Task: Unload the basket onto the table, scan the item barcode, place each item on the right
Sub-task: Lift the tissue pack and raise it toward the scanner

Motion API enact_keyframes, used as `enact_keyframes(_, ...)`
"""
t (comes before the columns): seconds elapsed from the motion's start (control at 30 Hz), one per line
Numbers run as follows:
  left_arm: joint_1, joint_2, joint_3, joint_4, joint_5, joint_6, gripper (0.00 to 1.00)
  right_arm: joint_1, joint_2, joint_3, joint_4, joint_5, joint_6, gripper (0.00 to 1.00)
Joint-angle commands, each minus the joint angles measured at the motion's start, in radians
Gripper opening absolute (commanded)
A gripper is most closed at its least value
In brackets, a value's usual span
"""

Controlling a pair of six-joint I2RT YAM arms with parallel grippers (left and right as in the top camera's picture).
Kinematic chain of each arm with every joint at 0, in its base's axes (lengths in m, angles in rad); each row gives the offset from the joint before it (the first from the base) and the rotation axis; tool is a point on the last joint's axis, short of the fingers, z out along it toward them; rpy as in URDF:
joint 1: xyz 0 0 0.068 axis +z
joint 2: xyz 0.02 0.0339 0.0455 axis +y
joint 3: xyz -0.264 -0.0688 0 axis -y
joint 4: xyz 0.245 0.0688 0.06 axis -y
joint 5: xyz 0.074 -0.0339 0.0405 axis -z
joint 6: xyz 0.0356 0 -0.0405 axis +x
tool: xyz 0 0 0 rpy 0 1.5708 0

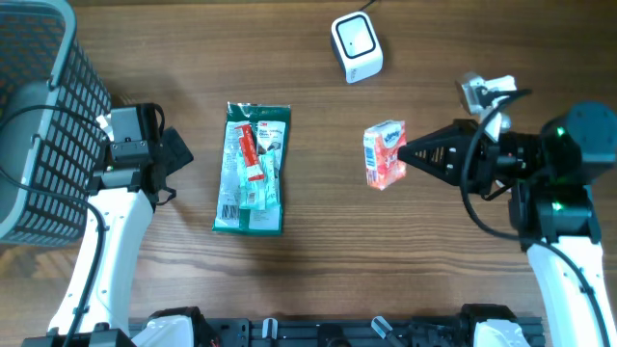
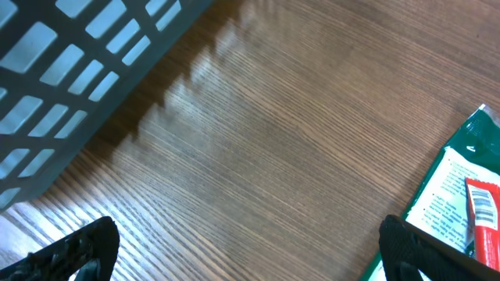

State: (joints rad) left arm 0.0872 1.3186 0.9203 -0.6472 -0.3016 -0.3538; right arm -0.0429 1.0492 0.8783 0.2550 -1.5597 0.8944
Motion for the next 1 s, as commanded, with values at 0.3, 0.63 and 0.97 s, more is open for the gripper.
enact_keyframes(0.3, 0.005, 0.005, -0.004, 0.003, -0.002, 0.002, 1.00, -0.003, -0.008, 0.004, 0.014, -0.061, 0.068, 0.04)
enact_keyframes(0.63, 0.005, 0.005, -0.004, 0.003, -0.002, 0.002, 1.00, 0.000, 0.089, -0.212, -0.200, 0.333, -0.168, 0.04)
enact_keyframes(0.97, 0.005, 0.005, -0.004, 0.003, -0.002, 0.002, 1.00, 0.033, 0.199, -0.372, -0.372, 0.729, -0.367, 0.04)
